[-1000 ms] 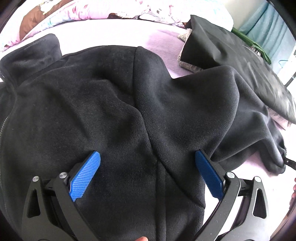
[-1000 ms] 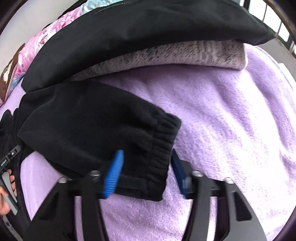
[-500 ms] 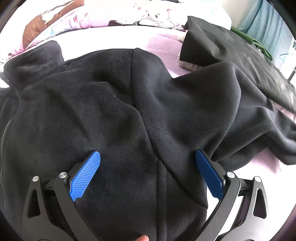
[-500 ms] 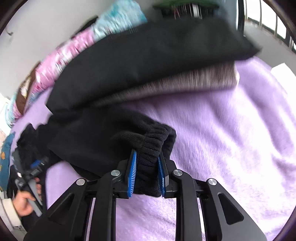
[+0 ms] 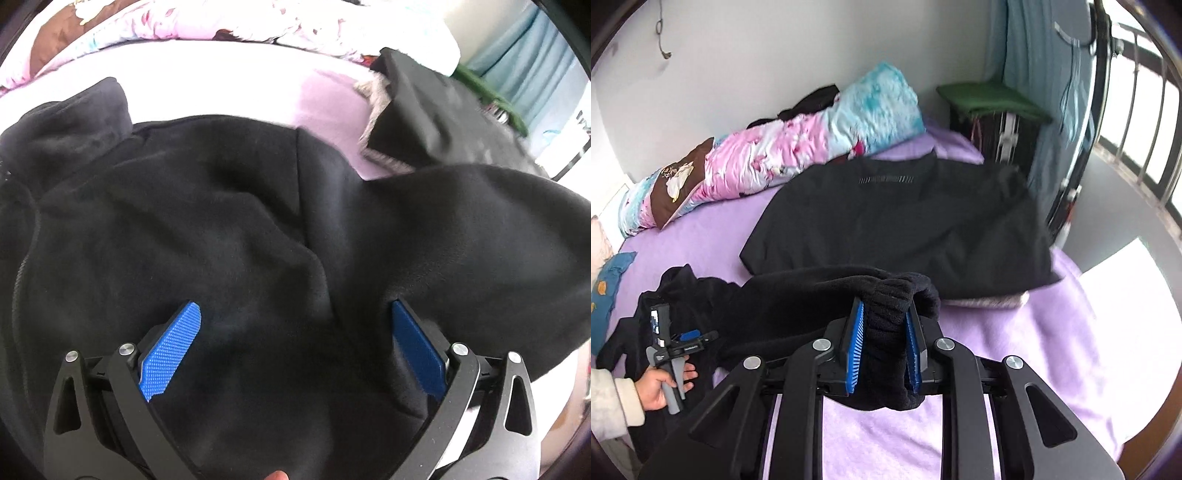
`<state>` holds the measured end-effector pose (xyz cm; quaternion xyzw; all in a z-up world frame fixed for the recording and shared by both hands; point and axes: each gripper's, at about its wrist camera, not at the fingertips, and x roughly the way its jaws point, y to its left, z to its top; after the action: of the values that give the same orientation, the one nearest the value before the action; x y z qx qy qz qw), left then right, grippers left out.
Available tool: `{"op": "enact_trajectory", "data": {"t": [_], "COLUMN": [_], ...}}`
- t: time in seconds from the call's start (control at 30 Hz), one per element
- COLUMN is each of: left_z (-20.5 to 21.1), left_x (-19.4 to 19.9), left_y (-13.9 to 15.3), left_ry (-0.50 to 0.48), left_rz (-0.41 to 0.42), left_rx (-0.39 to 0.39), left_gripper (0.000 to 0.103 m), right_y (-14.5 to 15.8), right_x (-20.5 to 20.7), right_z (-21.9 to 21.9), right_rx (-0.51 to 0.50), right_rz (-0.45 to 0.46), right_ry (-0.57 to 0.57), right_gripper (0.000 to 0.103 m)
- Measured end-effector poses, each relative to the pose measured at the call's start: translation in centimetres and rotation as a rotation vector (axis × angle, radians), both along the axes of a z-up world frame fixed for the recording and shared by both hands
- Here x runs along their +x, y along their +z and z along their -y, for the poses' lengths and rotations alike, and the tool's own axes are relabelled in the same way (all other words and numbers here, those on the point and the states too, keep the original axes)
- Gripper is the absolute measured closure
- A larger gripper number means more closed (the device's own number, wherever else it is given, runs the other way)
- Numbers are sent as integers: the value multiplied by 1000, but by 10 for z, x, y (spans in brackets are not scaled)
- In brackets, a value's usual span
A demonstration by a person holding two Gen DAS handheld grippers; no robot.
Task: Fold large clothes
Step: 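Lift the sleeve with the right gripper and carry it across the jacket body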
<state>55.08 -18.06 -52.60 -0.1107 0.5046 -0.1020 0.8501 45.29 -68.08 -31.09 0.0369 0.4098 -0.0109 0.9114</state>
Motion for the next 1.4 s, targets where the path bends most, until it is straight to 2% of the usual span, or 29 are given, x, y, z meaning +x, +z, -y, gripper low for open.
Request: {"op": "enact_trajectory", "data": {"t": [0.17,0.23,0.3,0.37,0.4,0.43,0.53,0.67,0.83,0.93,1.0,1.1,1.23,1.4], "left_z": [2,3,10,31,40,45,36,11,-8,-27,-31,-50,-72,-90], "left_x": [-4,-4,-7,-10,-12,-11,-1,-10,-45,-79,-95,-119,-148,-173], "left_y": [5,3,-10,-25,-26,-27,-16,19,35,24,21,20,15,13], "left_ry": [-57,-49,-43,-117,-144,-147,-89,-8,15,-16,-29,-12,11,36], "left_rz": [27,27,9,9,26,27,-24,47,51,17,5,-16,-48,-74], "left_rx": [-146,-163,-3,154,217,243,147,55,83,120,152,125,113,77], "left_gripper": [6,6,5,4,4,4,6,6,6,6,6,6,6,6], "right_y": [6,1,-1,-2,-1,3,24,59,96,111,125,145,121,56], "right_x": [6,11,17,21,23,24,27,29,24,17,12,9,13,18], "right_z": [18,23,26,22,15,9,-11,-46,-103,-143,-169,-214,-260,-264], "right_rx": [-54,-65,-44,-34,-44,-53,-56,-77,-101,-99,-91,-98,-98,-89], "right_rz": [-31,-49,-59,-71,-69,-61,-26,8,67,87,113,133,42,-105], "right_ry": [-40,-45,-59,-55,-43,-29,13,82,195,261,298,369,419,341], "right_gripper": [83,83,83,83,83,83,83,83,83,83,89,89,89,85]}}
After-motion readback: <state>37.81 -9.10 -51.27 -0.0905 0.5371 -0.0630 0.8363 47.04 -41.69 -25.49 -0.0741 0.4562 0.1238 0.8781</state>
